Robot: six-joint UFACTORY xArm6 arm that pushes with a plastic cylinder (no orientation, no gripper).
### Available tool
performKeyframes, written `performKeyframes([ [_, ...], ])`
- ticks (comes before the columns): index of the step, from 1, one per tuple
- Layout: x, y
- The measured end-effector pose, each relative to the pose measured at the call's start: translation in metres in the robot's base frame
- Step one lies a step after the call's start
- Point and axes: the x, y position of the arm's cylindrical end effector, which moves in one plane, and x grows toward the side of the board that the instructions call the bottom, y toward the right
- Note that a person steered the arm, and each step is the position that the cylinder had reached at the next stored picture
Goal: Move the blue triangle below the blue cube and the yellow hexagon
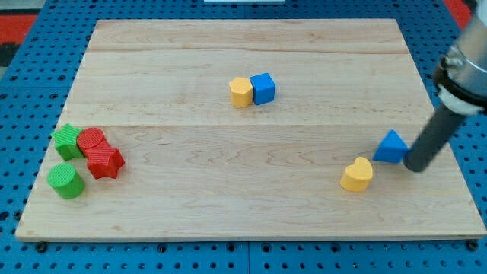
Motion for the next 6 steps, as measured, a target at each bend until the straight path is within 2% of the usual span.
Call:
performKeyframes([
  [1,-0.04,-0.017],
  [2,-0.061,-0.039],
  [3,-0.042,-0.053],
  [6,-0.051,-0.202],
])
